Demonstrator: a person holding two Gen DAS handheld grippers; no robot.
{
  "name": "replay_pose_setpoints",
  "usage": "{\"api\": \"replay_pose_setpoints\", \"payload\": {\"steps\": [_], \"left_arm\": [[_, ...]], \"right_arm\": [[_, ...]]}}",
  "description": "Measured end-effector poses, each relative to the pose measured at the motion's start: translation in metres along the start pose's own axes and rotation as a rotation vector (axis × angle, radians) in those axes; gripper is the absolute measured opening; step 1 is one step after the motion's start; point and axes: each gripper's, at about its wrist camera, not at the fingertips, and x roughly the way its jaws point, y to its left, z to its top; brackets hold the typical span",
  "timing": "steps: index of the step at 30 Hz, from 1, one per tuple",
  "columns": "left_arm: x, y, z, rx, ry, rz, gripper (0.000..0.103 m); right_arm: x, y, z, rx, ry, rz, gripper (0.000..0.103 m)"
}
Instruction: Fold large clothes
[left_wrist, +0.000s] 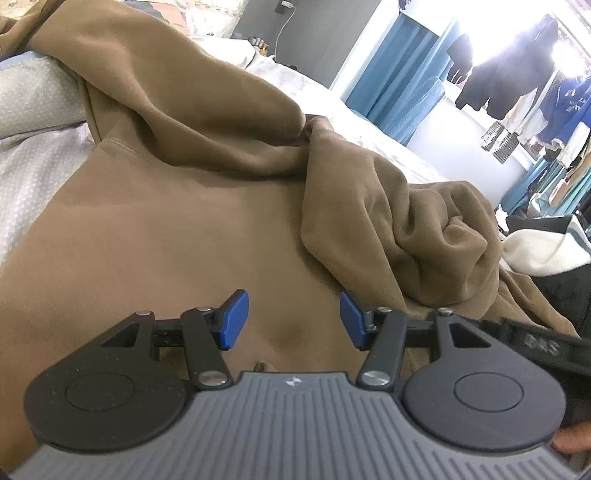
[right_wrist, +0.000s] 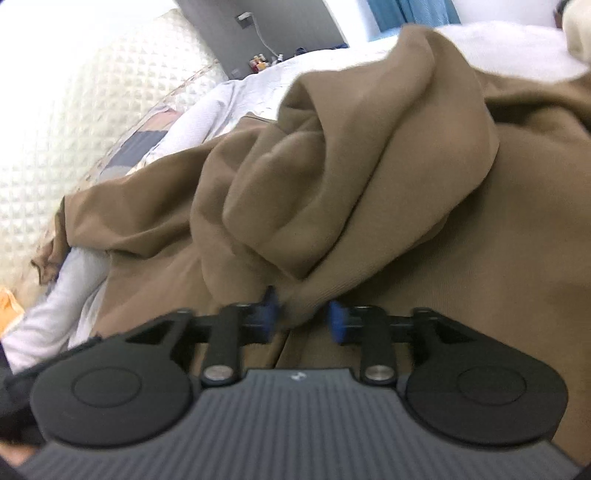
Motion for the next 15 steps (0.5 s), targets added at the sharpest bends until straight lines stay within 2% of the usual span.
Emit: {"api": "replay_pose_setpoints", "payload": {"steps": [5, 12, 15], "left_arm": [[-0.004, -0.003, -0.002, 0.01, -0.004, 0.004, 0.061], [-0.009, -0.01, -0.001, 0.034, -0.014, -0.003, 0.061], [-0.01, -0.014, -0.004, 0.05, -0.014, -0.002, 0.061]], "right_arm": [[-0.025, 0.006, 0.001, -0.093, -0.018, 0.01, 0.055], [-0.062, 0.014, 0.019, -0.224, -0.205, 0.006, 0.055], [-0.06, 0.017, 0.028, -0.244, -0.265, -0.034, 0.054]]}}
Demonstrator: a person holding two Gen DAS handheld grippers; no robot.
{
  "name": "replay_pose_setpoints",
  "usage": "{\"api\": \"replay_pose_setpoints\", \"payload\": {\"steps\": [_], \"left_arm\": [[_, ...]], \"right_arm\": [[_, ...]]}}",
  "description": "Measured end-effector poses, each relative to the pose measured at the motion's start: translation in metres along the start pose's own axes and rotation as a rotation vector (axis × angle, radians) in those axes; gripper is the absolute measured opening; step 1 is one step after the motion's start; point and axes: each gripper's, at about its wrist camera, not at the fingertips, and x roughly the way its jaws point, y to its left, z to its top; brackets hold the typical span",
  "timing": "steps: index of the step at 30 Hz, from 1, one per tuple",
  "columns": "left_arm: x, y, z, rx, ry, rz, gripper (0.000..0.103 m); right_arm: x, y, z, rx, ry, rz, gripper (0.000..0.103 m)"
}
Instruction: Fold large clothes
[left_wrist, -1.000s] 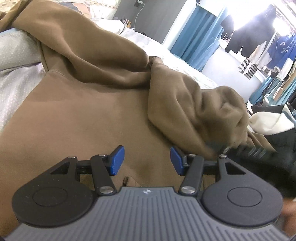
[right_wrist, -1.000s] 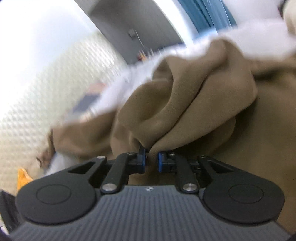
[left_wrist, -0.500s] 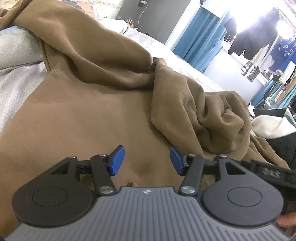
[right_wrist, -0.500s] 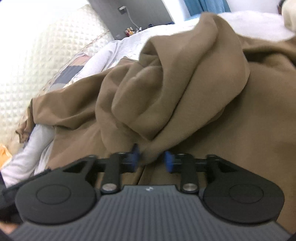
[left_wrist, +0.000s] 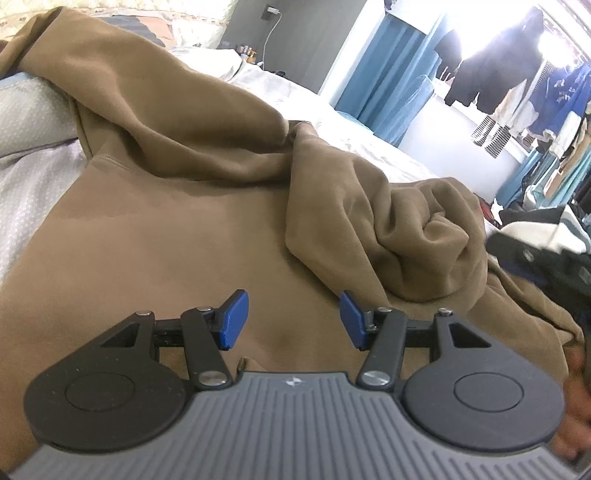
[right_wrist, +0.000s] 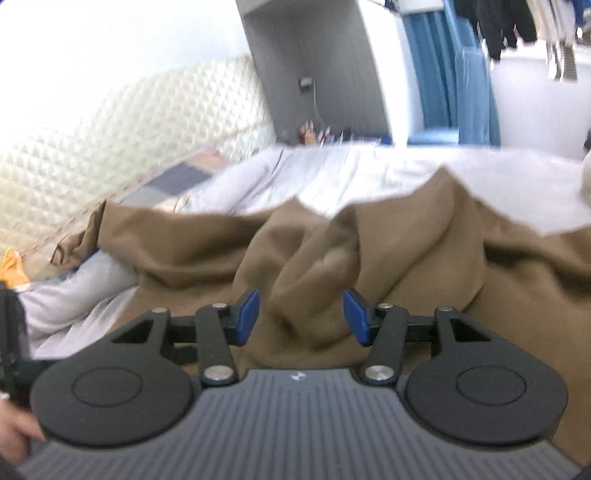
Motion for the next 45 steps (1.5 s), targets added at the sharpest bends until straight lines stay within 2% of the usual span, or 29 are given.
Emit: {"api": "replay_pose_setpoints", "payload": {"steps": [5, 7, 12, 15, 20, 25, 28, 31, 38, 45], "left_arm": [[0.005, -0.005, -0.004, 0.032, 0.024, -0.011, 0.061], [0.008, -0.006, -0.004, 0.037, 0.037, -0.019, 0.061], [0.019, -0.001, -0.004, 0.016, 0.07, -0.039, 0.061], [0.025, 0.003, -0.006, 0.015, 0.084, -0.04, 0.061], [0.022, 0.002, -0.006, 0.031, 0.081, -0.041, 0.061], [0.007, -0.005, -0.006, 0.041, 0.05, -0.052, 0.061], [-0.007, -0.013, -0.008, 0.056, 0.02, -0.054, 0.061], [-0.024, -0.021, -0.011, 0.065, -0.004, -0.063, 0.061], [-0.068, -0.045, -0.024, 0.127, -0.058, -0.083, 0.061], [-0.103, -0.069, -0.041, 0.194, -0.081, -0.091, 0.061]], "right_arm": [[0.035, -0.004, 0.015, -0.047, -0.024, -0.079, 0.053], [0.054, -0.009, 0.015, -0.041, -0.004, -0.102, 0.052], [0.091, -0.018, -0.011, -0.112, 0.071, -0.143, 0.051], [0.105, -0.028, -0.029, -0.105, 0.136, -0.148, 0.051], [0.106, -0.024, -0.032, -0.106, 0.125, -0.159, 0.051], [0.08, -0.027, -0.024, 0.023, 0.113, -0.132, 0.05], [0.053, -0.022, -0.018, 0.023, 0.099, -0.138, 0.051], [0.019, -0.019, -0.012, 0.021, 0.088, -0.166, 0.051], [-0.068, -0.038, 0.007, 0.117, 0.055, -0.217, 0.051], [-0.153, -0.079, 0.021, 0.113, 0.027, -0.313, 0.052]]}}
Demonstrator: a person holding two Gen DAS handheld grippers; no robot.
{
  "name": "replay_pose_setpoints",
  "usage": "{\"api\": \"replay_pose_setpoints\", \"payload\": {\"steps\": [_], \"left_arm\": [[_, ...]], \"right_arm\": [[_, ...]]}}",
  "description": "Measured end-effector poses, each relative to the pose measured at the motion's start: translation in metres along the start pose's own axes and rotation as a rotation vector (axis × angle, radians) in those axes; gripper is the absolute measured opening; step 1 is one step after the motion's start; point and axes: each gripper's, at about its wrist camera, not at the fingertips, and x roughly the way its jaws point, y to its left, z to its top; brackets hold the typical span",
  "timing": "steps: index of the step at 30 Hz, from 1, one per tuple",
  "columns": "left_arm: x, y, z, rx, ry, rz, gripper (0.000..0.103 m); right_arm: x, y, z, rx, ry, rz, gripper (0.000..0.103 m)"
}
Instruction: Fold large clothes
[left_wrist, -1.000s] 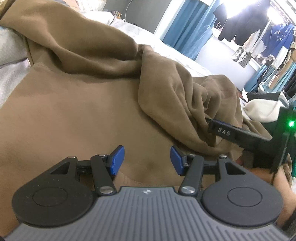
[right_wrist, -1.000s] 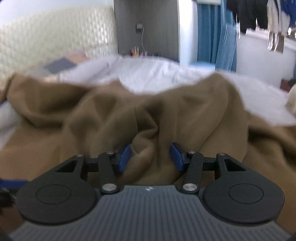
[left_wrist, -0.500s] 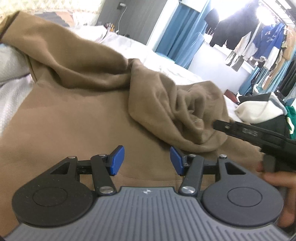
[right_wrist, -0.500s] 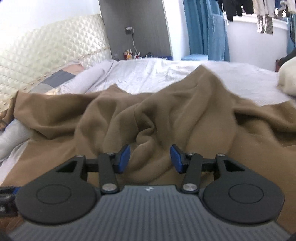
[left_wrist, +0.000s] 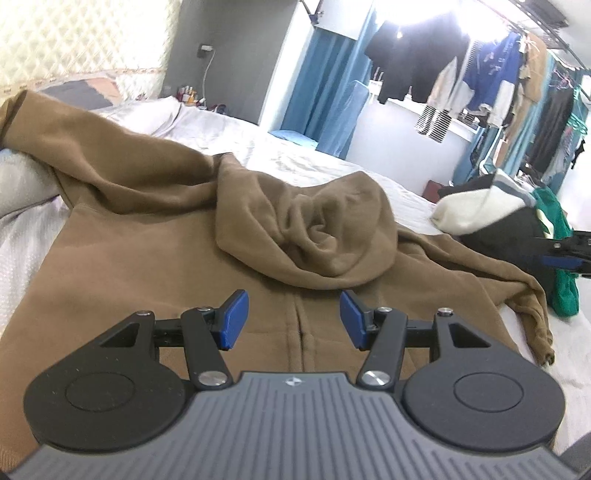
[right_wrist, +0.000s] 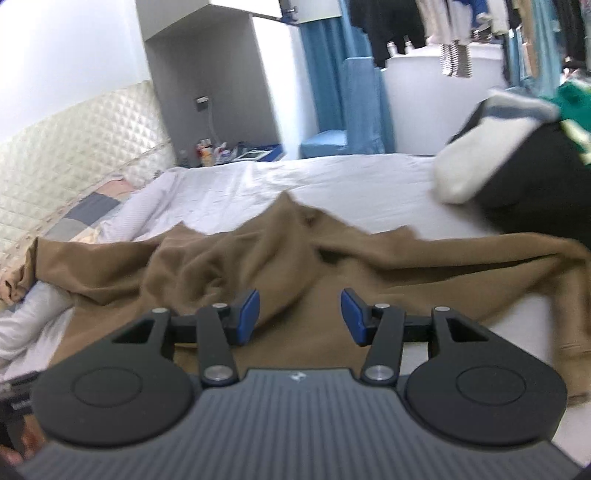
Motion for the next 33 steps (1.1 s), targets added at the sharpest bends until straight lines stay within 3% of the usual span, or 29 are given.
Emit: {"api": "replay_pose_setpoints", "payload": {"steps": [6, 16, 18, 19, 20, 29, 33], "left_arm": [[-0.014, -0.01, -0.018, 0.032, 0.025, 0.003, 0.061], [-0.008, -0.015, -0.028, 0.031, 0.062, 0.033, 0.061], [-0.002, -0.015, -0.029, 0.035, 0.07, 0.042, 0.061], [0.001, -0.015, -0.029, 0.035, 0.074, 0.044, 0.061], [0.004, -0.014, -0.03, 0.034, 0.08, 0.047, 0.061], [0.035, -0.01, -0.027, 0.007, 0.137, 0.082, 0.061], [0.045, -0.011, -0.025, 0.0, 0.145, 0.1, 0.061]], "right_arm": [[-0.031, -0.067, -0.005, 0.056, -0.003, -0.09, 0.052], [-0.024, -0.153, -0.029, 0.08, 0.062, -0.207, 0.052], [-0.018, -0.17, -0.031, 0.097, 0.063, -0.241, 0.065], [-0.016, -0.179, -0.032, 0.117, 0.057, -0.253, 0.084], [-0.014, -0.19, -0.033, 0.139, 0.048, -0.259, 0.092], [0.015, -0.278, -0.054, 0.31, 0.034, -0.369, 0.092], [0.031, -0.296, -0.07, 0.363, 0.047, -0.239, 0.092]]}}
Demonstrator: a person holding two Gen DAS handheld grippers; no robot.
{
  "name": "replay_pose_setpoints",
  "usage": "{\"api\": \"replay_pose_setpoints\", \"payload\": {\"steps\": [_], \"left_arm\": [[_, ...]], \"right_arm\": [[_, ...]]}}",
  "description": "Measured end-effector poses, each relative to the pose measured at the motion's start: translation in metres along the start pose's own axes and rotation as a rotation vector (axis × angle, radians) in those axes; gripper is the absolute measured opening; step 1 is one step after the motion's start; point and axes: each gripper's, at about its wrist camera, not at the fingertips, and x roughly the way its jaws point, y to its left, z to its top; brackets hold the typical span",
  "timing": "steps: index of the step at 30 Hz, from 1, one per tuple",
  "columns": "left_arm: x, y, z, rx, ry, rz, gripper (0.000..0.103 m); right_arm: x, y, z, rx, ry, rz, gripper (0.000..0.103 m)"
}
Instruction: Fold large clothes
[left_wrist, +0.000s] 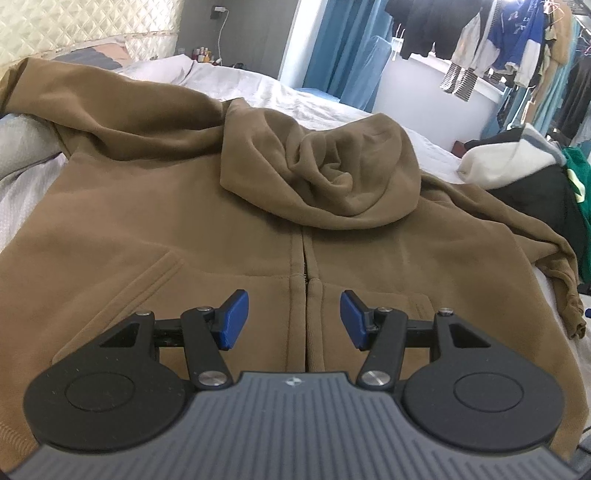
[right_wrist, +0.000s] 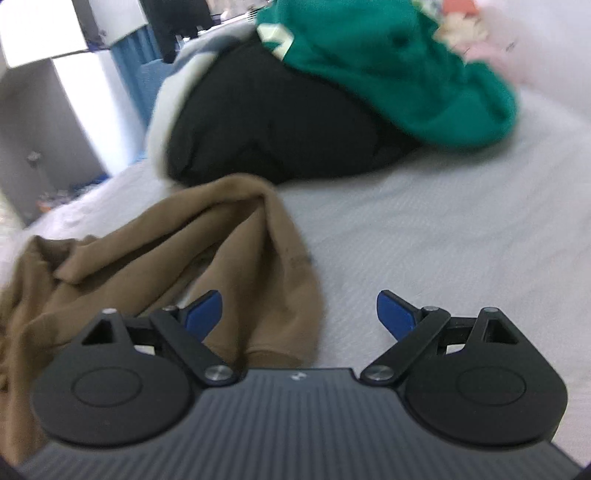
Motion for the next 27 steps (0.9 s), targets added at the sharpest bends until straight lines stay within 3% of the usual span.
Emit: {"api": "replay_pose_setpoints", "payload": {"steps": [4, 6, 8, 9, 11, 15, 16, 17, 18, 20, 27], "left_arm": [[0.011, -0.001, 0.001, -0.005, 0.016, 0.016, 0.061], [0.014, -0.003, 0.0, -0.003, 0.022, 0.021, 0.061], [0.015, -0.004, 0.0, 0.002, 0.026, 0.025, 0.061], [0.015, -0.005, 0.0, 0.003, 0.026, 0.026, 0.061], [0.016, -0.005, 0.0, 0.004, 0.025, 0.027, 0.061], [0.017, -0.004, 0.0, -0.004, 0.025, 0.026, 0.061], [0.016, -0.004, 0.0, -0.005, 0.023, 0.02, 0.061], [0.015, -0.004, 0.0, -0.004, 0.014, 0.014, 0.061], [0.013, -0.004, 0.0, 0.002, 0.007, 0.016, 0.061], [0.011, -0.003, 0.0, 0.004, 0.006, 0.028, 0.061], [0.007, 0.0, 0.004, -0.012, -0.003, 0.025, 0.061]], "right_arm": [[0.018, -0.005, -0.007, 0.018, -0.033, 0.062, 0.09], [0.026, -0.018, -0.007, 0.119, -0.057, 0.099, 0.081], [0.033, -0.036, -0.007, 0.274, -0.057, 0.105, 0.061], [0.035, -0.044, -0.008, 0.337, -0.068, 0.118, 0.057], [0.037, -0.051, -0.009, 0.377, -0.076, 0.122, 0.045], [0.043, -0.031, -0.007, 0.218, -0.014, 0.167, 0.043], [0.044, -0.024, -0.005, 0.165, -0.002, 0.135, 0.034], [0.042, -0.014, -0.002, 0.094, 0.004, 0.069, 0.018], [0.041, -0.009, 0.003, 0.056, 0.008, 0.046, 0.016], [0.031, -0.009, 0.017, 0.058, -0.015, 0.068, 0.01], [-0.024, -0.04, 0.11, 0.071, -0.088, -0.025, 0.008]]}}
